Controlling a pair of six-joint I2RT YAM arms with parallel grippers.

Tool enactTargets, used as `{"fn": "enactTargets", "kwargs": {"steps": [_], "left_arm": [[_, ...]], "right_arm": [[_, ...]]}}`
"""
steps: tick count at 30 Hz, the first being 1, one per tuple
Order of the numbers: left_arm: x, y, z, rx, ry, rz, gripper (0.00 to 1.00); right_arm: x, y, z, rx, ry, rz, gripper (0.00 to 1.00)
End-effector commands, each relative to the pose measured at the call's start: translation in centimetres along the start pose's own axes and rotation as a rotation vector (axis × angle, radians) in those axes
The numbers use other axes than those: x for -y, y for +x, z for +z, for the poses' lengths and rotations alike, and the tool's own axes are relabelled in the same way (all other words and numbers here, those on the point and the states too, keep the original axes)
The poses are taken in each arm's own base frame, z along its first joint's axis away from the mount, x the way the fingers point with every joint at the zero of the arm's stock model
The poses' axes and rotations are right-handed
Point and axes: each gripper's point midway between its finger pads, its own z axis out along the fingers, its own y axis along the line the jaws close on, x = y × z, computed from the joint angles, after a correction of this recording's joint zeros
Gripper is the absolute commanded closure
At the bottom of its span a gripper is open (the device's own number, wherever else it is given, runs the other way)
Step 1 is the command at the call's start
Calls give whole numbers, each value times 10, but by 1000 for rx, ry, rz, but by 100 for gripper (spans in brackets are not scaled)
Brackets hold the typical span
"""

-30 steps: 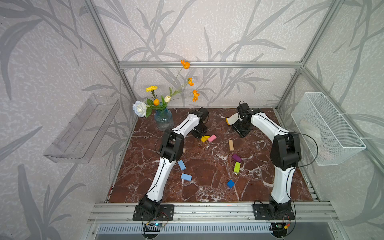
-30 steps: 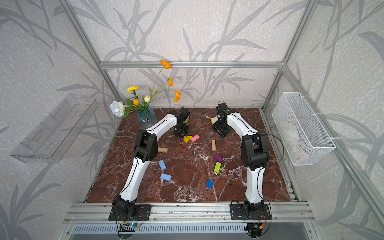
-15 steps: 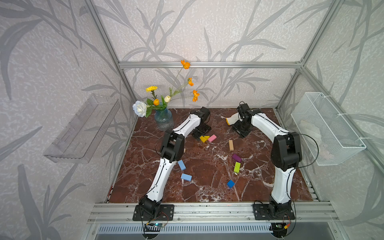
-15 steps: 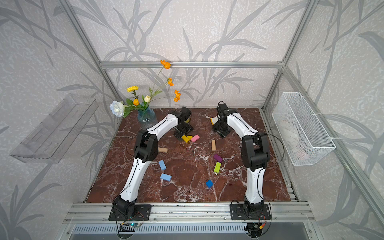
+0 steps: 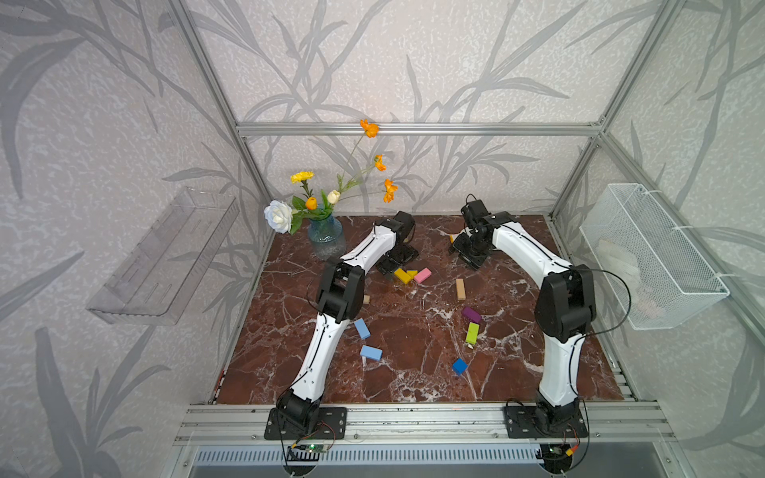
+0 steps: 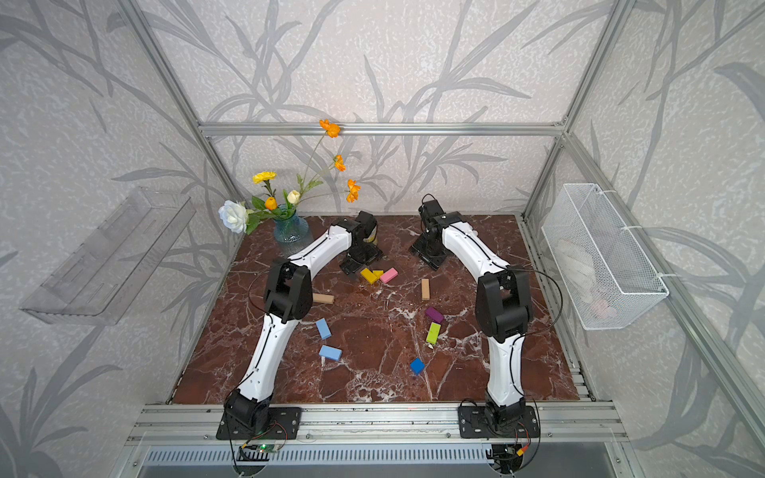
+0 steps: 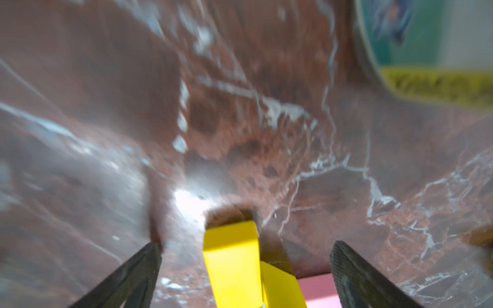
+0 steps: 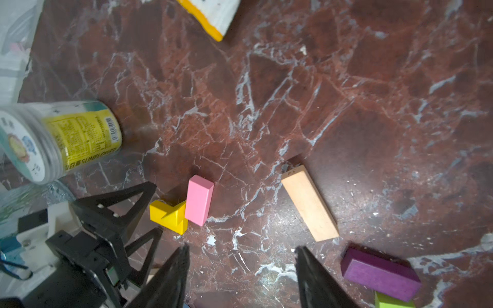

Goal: Assemble a heart with building blocks
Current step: Assemble the building block at the center of the board.

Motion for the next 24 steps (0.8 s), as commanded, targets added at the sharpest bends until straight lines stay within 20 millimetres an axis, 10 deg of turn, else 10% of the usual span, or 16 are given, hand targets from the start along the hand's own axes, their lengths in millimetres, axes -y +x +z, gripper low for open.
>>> {"fn": "enactTargets", "kwargs": {"steps": [1, 9, 24], "left_arm": [[-12, -43, -62, 124, 7, 70, 0], [-99, -45, -115, 183, -87, 124, 1], [-183, 21, -49, -19, -195, -7, 15]], "right_arm": [[19, 2, -5, -14, 87, -87, 17], [64, 30, 24, -123, 203, -291, 14], [75, 35, 65, -185, 250, -443, 21]]}}
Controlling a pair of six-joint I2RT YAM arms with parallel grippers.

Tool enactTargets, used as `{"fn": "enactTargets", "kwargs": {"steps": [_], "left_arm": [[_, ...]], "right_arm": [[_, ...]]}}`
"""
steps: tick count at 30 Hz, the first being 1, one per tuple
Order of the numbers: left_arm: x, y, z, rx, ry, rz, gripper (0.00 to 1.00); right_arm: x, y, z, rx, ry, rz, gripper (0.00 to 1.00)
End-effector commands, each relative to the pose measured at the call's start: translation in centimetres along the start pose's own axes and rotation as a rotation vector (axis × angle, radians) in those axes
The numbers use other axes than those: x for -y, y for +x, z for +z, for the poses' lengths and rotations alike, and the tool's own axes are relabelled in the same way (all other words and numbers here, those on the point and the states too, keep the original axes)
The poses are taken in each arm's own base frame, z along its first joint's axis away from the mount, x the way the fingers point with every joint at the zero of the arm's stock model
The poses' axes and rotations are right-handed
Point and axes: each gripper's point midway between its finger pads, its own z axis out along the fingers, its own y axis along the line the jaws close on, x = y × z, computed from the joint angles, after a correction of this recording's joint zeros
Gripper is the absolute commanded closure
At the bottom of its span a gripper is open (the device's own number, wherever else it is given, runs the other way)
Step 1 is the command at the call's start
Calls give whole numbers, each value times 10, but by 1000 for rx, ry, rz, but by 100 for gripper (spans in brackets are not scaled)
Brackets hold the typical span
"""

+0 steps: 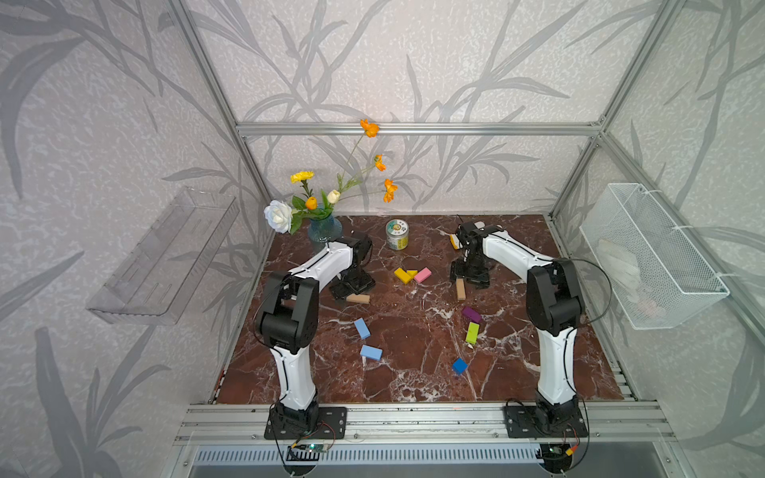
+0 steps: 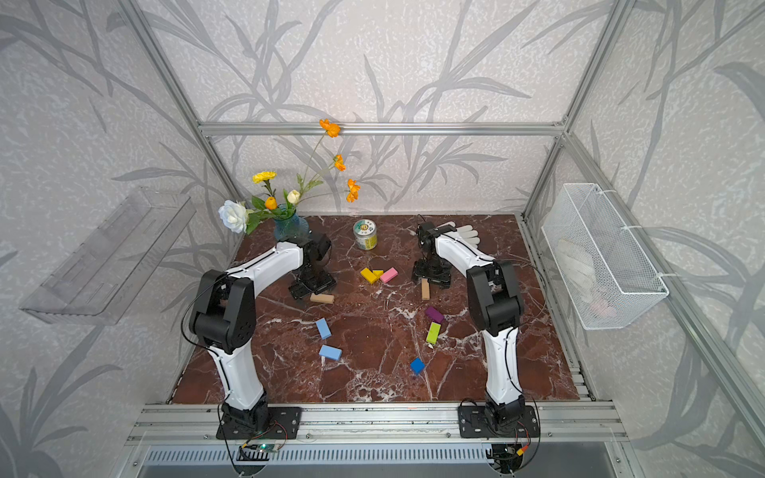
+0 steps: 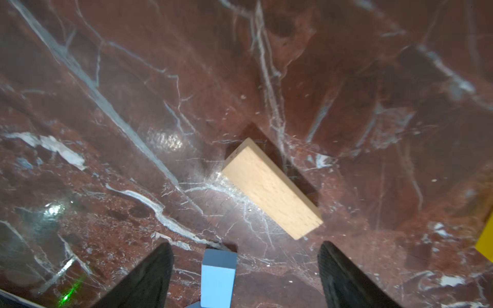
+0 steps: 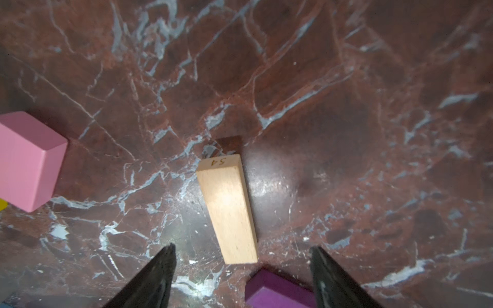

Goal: Assemble a heart with building blocks
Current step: Assemble the building block at the center of the board.

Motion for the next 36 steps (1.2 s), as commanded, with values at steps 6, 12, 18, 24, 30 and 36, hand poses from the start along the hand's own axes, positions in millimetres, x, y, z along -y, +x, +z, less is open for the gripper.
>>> {"fn": "enactTargets", "kwargs": {"steps": [6, 12, 18, 24, 30, 36], "left_arm": [[9, -2, 17, -9, 26, -87, 17], [17, -10, 23, -5, 31, -114, 18], [15, -8, 45, -21, 6, -156, 20], [10, -4, 61, -52, -44, -132, 35], [-1, 8, 73, -74, -86, -48, 66], [-7, -4, 57, -37, -141, 191, 74]], "right_arm": [[-1, -1, 5, 11, 6, -52, 23], [-5, -6, 8, 13, -5, -45, 24], [-13, -13, 18, 15, -32, -56, 29], [-9, -13, 28, -43, 26, -70, 57], [-8, 3, 28, -46, 26, -95, 91], [-16, -4, 18, 24, 44, -320, 100]]}}
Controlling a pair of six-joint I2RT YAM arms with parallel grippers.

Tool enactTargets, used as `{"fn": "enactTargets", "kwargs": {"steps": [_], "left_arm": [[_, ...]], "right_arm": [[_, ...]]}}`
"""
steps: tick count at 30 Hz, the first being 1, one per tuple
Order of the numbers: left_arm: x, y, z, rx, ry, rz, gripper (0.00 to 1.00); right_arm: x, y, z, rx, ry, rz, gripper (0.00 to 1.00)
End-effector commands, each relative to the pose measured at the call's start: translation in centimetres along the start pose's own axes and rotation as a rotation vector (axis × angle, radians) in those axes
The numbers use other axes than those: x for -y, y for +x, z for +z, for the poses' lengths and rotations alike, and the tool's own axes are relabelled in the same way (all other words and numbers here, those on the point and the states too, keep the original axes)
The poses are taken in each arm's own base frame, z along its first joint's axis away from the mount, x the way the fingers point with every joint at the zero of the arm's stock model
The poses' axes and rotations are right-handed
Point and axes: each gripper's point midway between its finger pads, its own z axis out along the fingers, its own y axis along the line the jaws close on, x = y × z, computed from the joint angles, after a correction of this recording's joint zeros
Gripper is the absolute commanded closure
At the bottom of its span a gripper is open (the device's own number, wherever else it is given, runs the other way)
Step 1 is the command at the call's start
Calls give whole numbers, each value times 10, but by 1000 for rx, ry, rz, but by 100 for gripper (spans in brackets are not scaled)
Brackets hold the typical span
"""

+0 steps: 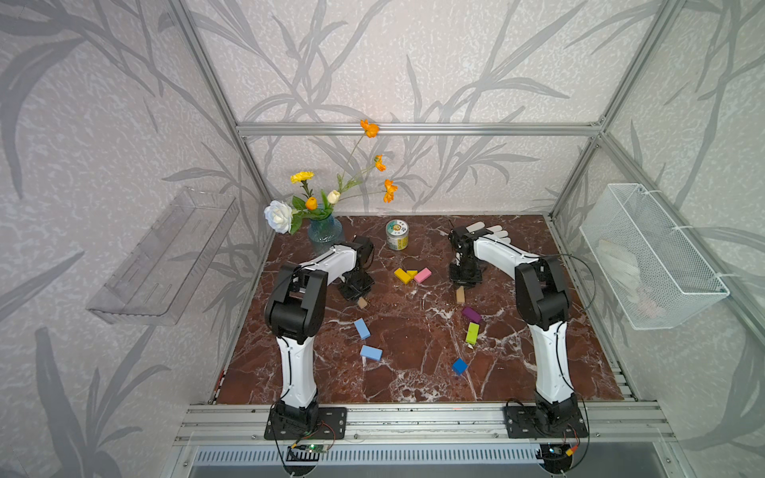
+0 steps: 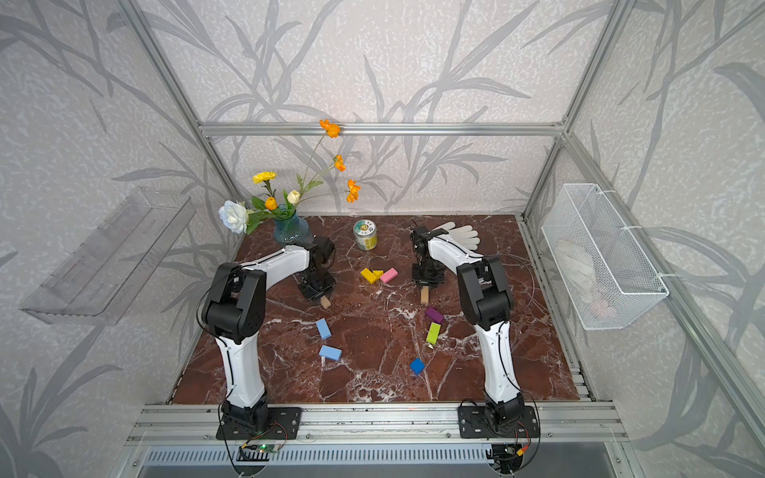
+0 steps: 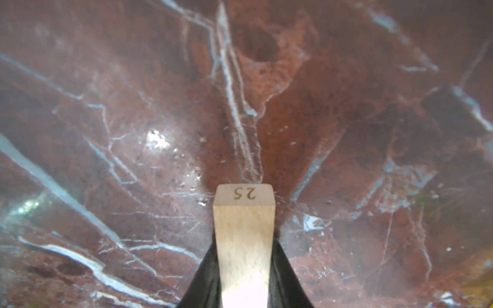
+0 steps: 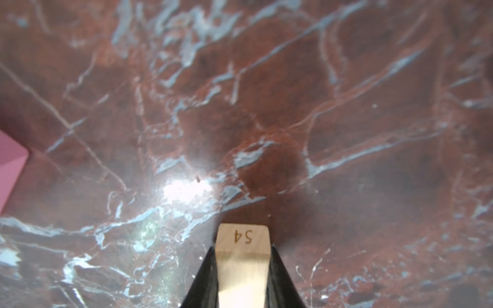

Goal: Assemble a heart with building blocks
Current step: Assemble the building block at the center of the board.

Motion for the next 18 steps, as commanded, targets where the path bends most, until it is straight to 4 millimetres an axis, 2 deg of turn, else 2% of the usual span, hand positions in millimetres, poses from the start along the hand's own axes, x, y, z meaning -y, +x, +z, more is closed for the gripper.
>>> {"fn": "enactTargets", "kwargs": {"steps": [1, 8, 14, 18], "left_arm": [[-28, 8, 19, -46, -157, 202, 74], [3, 6, 2, -18, -82, 530, 76], [40, 21, -6, -45, 11, 709, 77], [61, 27, -9, -42, 37, 793, 78]], "right_arm": [[-4, -4, -14, 50, 16, -166, 100], [-31, -20, -33, 143, 17, -468, 100], [-47, -18, -38, 152, -20, -548, 100], [-57, -11, -34, 131, -55, -577, 99]]}}
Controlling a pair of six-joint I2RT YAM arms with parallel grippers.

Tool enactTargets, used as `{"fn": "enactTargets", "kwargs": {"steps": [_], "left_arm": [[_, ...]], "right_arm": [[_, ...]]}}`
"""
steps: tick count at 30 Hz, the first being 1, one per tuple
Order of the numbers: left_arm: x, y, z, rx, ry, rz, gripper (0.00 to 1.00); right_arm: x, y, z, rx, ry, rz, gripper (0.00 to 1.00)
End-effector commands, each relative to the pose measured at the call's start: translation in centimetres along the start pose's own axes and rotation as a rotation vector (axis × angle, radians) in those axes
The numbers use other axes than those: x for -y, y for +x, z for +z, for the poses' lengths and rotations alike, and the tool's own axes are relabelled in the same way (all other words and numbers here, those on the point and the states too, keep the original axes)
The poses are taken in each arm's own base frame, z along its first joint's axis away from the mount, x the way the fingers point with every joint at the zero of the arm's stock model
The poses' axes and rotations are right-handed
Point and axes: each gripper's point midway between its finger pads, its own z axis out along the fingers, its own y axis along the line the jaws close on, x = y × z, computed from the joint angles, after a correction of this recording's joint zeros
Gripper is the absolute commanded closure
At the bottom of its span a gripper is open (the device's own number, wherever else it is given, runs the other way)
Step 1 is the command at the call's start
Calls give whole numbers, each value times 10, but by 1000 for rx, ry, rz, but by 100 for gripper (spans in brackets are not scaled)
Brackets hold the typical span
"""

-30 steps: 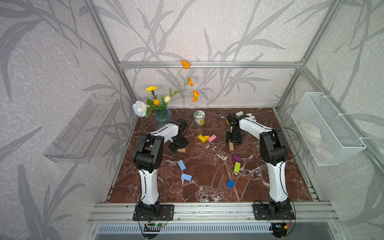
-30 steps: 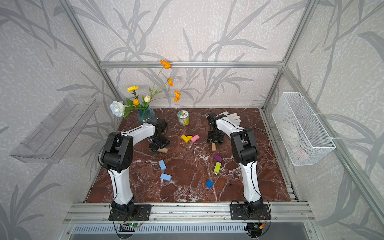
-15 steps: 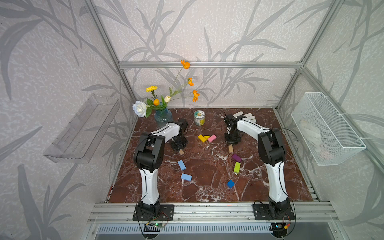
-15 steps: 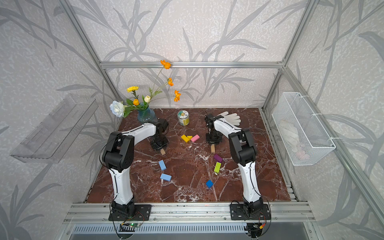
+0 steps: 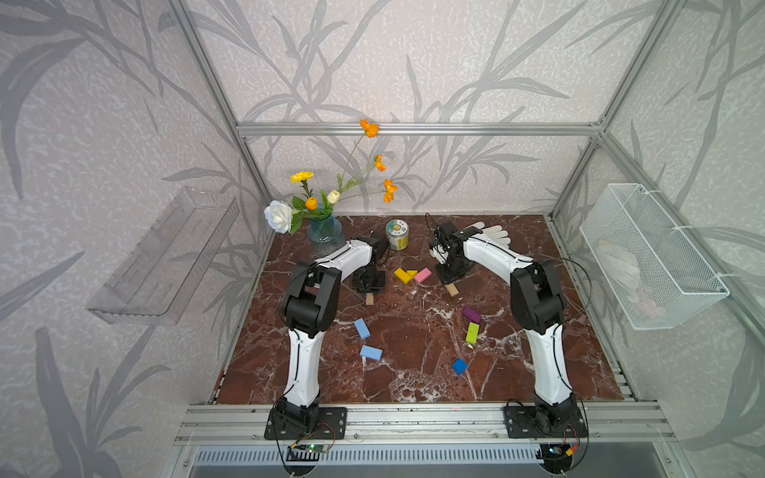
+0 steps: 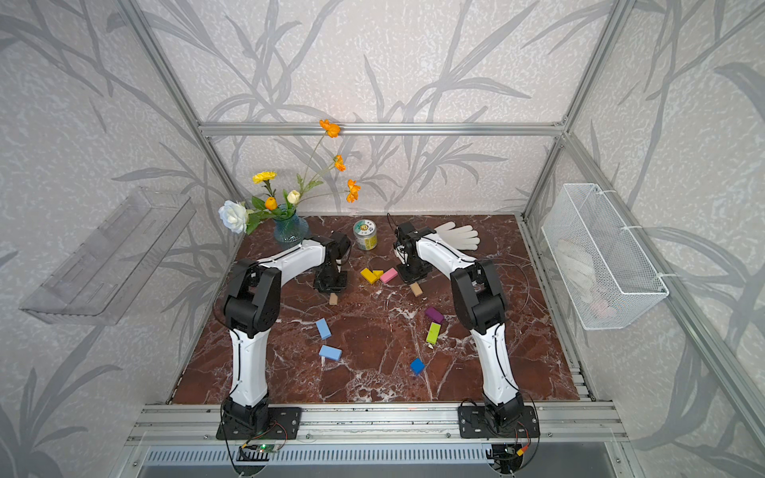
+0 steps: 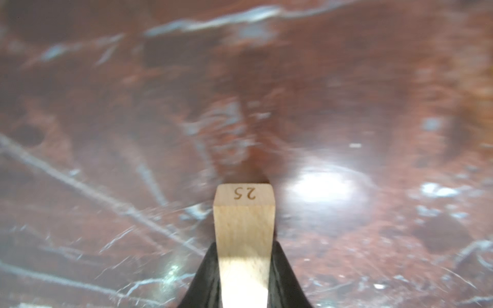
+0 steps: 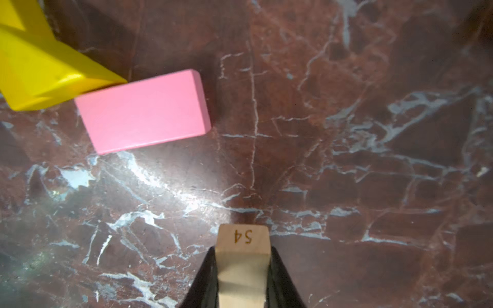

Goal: Assemble a heart with building blocks
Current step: Assemble the building block at the center of the board.

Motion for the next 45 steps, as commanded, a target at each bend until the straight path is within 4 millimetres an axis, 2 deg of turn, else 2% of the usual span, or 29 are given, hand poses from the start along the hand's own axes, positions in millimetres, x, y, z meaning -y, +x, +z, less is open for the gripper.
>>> {"fn": "enactTargets", "kwargs": {"steps": [1, 7, 15, 19, 22, 24, 25, 31, 37, 45], "left_arm": [[15, 0, -1, -31, 35, 114, 78], [22, -6, -1, -43, 21, 197, 78], [19, -9, 4, -63, -9, 249, 76], [21, -9, 6, -70, -13, 258, 73], [20, -10, 5, -68, -19, 259, 64], [20, -10, 4, -62, -21, 262, 50], [19, -10, 4, -63, -23, 259, 47], [16, -13, -7, -22, -37, 246, 40], [16, -13, -18, 13, -23, 221, 40], [14, -1, -6, -15, -21, 202, 44]], "right_arm": [[-12, -3, -10, 13, -35, -62, 99], [-20, 1, -5, -13, -22, -122, 99], [-22, 5, 5, -51, -12, -122, 94], [-18, 3, 11, -72, 10, -102, 83], [-16, 3, 13, -89, 24, -88, 70], [-13, 4, 13, -92, 36, -81, 63], [-13, 4, 13, -90, 39, -77, 63], [-10, 6, 5, -56, 57, -37, 54], [-9, 21, 2, -69, 61, -12, 53], [-14, 31, 7, -80, 30, 21, 53]]}}
